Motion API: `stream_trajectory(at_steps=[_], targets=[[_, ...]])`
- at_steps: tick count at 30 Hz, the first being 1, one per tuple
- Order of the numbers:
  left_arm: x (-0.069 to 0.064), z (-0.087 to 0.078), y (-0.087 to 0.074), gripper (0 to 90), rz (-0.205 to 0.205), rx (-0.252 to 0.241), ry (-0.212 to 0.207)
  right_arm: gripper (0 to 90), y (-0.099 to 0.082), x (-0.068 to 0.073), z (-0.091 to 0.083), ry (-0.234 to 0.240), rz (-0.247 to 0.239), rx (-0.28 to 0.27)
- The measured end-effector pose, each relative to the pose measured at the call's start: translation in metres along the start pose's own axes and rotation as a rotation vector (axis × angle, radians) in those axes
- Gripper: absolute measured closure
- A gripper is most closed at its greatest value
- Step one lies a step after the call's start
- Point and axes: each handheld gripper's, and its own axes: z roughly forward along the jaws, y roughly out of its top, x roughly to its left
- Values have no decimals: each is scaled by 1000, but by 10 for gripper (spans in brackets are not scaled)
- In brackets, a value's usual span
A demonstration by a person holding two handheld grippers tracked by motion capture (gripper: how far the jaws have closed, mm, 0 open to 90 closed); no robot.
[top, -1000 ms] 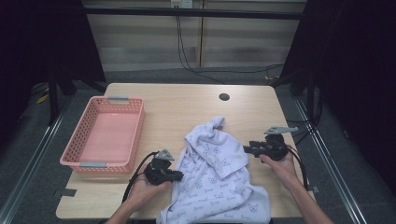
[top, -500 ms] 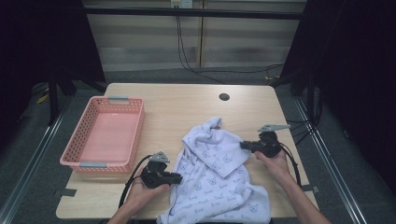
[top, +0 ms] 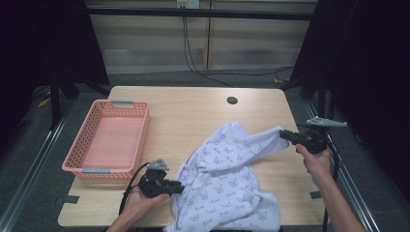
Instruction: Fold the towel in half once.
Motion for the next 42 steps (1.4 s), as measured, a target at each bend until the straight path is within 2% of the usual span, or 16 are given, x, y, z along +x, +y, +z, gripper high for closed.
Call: stream_trajectory(at_steps=[2, 4, 7, 12, 14, 16, 18, 22, 25, 30, 31, 34, 36, 39, 41, 42], targets=[[3, 4, 10, 693, -4, -22, -10, 872, -4, 4, 7, 20, 2, 9], [12, 19, 42, 671, 40, -72, 28, 872, -5, 8, 14, 37, -14, 19], [29, 35, 68, 666, 6, -126, 46, 871, -6, 13, 19, 63, -19, 22], [38, 62, 83, 551, 4, -83, 61, 869, -14, 15, 26, 82, -18, 40], [35, 81, 85, 542, 20, -18, 73, 869, -16, 14, 26, 83, -19, 50], [33, 87, 83, 700, 31, 13, 69, 869, -16, 14, 26, 82, -19, 51], [31, 86, 83, 863, 41, -1, 97, 868, -14, 14, 26, 83, -21, 44], [18, 53, 95, 867, 57, -117, 47, 868, -10, 14, 22, 85, -21, 29], [-2, 28, 95, 868, 109, -121, 19, 868, -6, 15, 18, 101, -14, 7], [-32, 8, 62, 867, 132, -118, -53, 867, -12, 30, 9, 157, -22, 11], [-45, 6, 39, 865, 131, -95, -61, 867, -16, 33, 9, 165, -37, 24], [-57, 10, 13, 825, 132, -26, -113, 867, -25, 41, 8, 177, -48, 64], [-53, 11, 9, 696, 136, -22, -114, 867, -30, 43, 9, 181, -58, 77], [-34, 6, 23, 615, 97, -102, -130, 866, -35, 45, 13, 181, -55, 99], [-19, 6, 38, 614, 63, -142, -101, 866, -37, 46, 17, 180, -56, 110], [-13, 7, 45, 637, 86, -162, -68, 866, -38, 45, 18, 182, -57, 112]])
